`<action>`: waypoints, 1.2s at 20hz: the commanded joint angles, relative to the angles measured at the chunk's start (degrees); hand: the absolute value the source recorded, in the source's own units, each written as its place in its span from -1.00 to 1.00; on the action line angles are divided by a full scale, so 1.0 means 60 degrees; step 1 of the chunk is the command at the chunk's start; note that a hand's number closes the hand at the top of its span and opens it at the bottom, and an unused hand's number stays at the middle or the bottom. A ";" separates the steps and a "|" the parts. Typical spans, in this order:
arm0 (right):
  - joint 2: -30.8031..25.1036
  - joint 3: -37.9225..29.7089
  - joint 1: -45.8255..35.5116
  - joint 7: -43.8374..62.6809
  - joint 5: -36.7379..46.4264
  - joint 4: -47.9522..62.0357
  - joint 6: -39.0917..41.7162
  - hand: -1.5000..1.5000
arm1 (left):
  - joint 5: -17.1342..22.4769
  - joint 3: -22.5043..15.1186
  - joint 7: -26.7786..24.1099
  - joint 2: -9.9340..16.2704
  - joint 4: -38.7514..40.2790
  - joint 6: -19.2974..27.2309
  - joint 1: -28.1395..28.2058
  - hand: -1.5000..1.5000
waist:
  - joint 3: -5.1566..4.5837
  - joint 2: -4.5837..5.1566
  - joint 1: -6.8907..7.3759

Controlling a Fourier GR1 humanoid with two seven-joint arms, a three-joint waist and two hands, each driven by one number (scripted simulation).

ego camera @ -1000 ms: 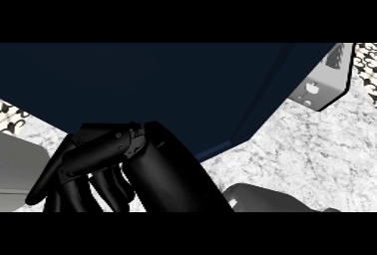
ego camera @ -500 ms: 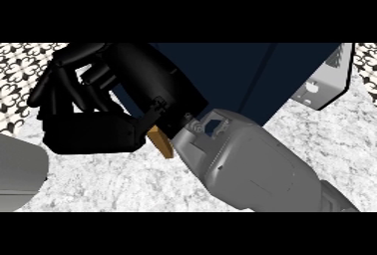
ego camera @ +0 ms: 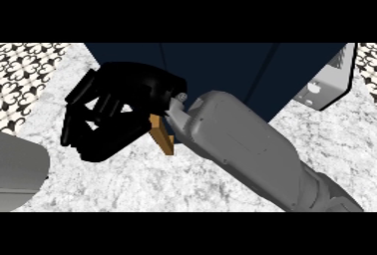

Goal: Pick up the wine, place it into the cabinet and close the cabinet

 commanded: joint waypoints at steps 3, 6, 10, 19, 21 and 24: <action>-0.0056 -0.0656 -0.0380 0.0054 -0.1135 0.1960 0.1914 1.00 | 0.0496 0.1179 -0.0207 0.0181 0.1249 -0.0905 0.0065 -1.00 | 0.0015 -0.0014 -0.0133; 0.0048 -0.0701 -0.0486 -0.0224 -0.1423 0.2379 0.2076 1.00 | 0.0601 0.1460 -0.0079 0.0104 0.1339 -0.1095 0.0211 -1.00 | 0.0019 -0.0044 -0.0170; 0.0048 -0.0924 -0.0439 -0.0843 -0.1834 0.3220 0.2901 1.00 | -0.0104 0.1244 0.0017 -0.0404 0.1133 -0.0736 0.0309 -1.00 | 0.0019 -0.0042 -0.0195; -0.0252 -0.1839 -0.1040 -0.1729 -0.1546 0.4793 0.2998 1.00 | 0.0182 0.1963 0.0543 -0.0365 0.1141 -0.0909 0.0327 -1.00 | 0.0020 -0.0010 -0.0160; -0.0379 -0.1952 -0.1048 -0.1772 -0.1466 0.4701 0.2753 1.00 | 0.0038 0.1921 0.0564 -0.0549 0.0994 -0.0858 0.0384 -1.00 | 0.0022 -0.0065 -0.0251; -0.0878 -0.2245 -0.1158 -0.2311 -0.1039 0.5057 0.2416 1.00 | -0.0427 0.1706 0.0514 -0.0876 0.0746 -0.0468 0.0394 -1.00 | 0.0015 -0.0018 -0.0103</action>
